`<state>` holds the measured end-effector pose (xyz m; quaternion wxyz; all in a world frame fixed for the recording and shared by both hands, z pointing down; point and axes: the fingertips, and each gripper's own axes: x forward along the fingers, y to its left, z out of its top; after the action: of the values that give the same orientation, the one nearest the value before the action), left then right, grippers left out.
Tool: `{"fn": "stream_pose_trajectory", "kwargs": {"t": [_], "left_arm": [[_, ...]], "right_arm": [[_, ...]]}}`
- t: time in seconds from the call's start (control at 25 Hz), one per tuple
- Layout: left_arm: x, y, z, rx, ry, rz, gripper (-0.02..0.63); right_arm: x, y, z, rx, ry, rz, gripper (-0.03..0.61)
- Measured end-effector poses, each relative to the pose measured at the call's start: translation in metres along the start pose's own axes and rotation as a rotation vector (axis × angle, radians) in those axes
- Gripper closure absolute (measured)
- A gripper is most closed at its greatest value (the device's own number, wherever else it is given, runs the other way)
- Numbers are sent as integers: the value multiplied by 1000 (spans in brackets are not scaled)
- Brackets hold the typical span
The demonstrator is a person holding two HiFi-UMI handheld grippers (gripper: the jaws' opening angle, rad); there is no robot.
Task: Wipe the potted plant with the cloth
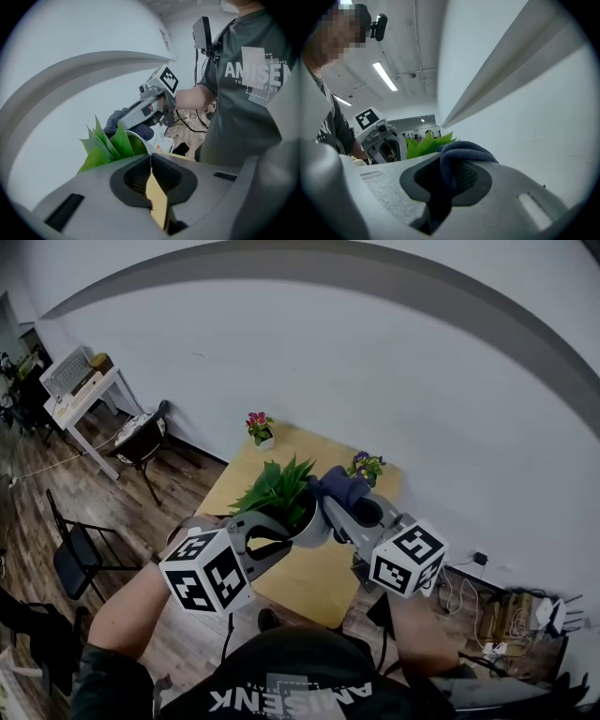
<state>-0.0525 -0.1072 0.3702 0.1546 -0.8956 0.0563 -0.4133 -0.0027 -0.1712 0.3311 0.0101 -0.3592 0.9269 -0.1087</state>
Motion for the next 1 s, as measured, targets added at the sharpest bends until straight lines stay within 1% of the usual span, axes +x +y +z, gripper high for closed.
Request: {"fn": "stream_pose_trajectory", "kwargs": {"t": [0.16, 0.28, 0.44, 0.6, 0.76, 0.88, 1.0], "left_arm": [[-1, 3, 0, 29, 23, 8, 601], [-1, 3, 0, 44, 23, 12, 601], [2, 3, 3, 56, 16, 1, 601], [7, 2, 4, 62, 17, -32, 600], [9, 0, 4, 94, 20, -40, 600], [5, -3, 7, 125, 10, -62, 601], [5, -9, 7, 164, 19, -87, 601]], "right_arm": [[-1, -13, -21, 40, 28, -23, 533], [-4, -21, -36, 71, 49, -42, 532], [-9, -32, -54, 102, 85, -63, 532], [-13, -38, -72, 107, 128, -71, 532], [-20, -49, -87, 132, 155, -80, 532], [-27, -58, -77, 145, 133, -96, 532], [-26, -57, -47, 115, 84, -71, 534]]}}
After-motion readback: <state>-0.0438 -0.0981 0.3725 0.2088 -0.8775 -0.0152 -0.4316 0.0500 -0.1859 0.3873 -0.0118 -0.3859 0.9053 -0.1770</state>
